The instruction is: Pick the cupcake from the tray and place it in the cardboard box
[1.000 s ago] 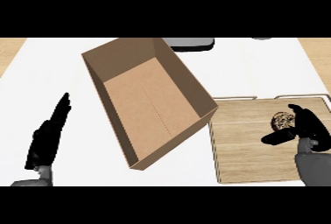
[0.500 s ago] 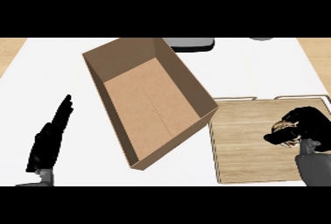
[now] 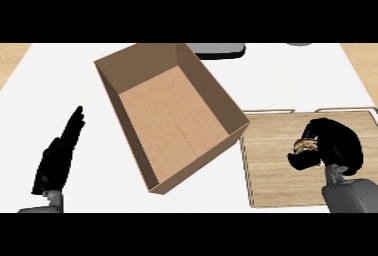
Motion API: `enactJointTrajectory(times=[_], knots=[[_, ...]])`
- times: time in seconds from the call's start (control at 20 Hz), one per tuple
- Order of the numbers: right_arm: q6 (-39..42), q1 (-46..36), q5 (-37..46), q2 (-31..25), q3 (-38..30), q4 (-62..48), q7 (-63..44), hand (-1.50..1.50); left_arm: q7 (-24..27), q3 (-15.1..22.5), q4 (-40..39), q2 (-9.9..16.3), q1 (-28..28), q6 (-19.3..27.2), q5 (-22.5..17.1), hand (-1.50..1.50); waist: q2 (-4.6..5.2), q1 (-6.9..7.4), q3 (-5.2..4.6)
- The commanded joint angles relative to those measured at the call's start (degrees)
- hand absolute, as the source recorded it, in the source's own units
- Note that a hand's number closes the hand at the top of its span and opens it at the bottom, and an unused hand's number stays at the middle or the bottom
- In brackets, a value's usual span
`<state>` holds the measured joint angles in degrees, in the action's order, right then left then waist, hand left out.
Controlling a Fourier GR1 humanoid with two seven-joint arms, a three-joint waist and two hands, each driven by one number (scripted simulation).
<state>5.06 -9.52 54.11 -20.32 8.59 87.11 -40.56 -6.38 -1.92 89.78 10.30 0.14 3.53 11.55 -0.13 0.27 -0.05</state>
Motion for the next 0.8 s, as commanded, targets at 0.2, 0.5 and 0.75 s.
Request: enactJointTrajectory(times=[0.2, 0.5, 0.75], knots=[[3.78, 4.43, 7.07, -0.46, 11.45, 17.40, 1.71, 1.50, 0.94, -0.47, 4.08, 0.38, 4.95, -1.19, -0.90, 0.00, -0.17, -0.28, 0.01], [2.19, 5.54, -0.48, 2.56, 9.49, 29.66, 6.12, 1.50, 0.98, -0.87, 0.99, 0.54, 2.31, -1.37, -0.39, 0.00, -0.17, -0.77, 0.04], [2.33, 0.83, -8.40, 5.37, 7.81, 35.12, 10.62, 1.50, 3.76, -1.73, -1.78, 0.19, 1.56, -0.92, -0.54, 0.00, 0.04, -0.51, 0.04]])
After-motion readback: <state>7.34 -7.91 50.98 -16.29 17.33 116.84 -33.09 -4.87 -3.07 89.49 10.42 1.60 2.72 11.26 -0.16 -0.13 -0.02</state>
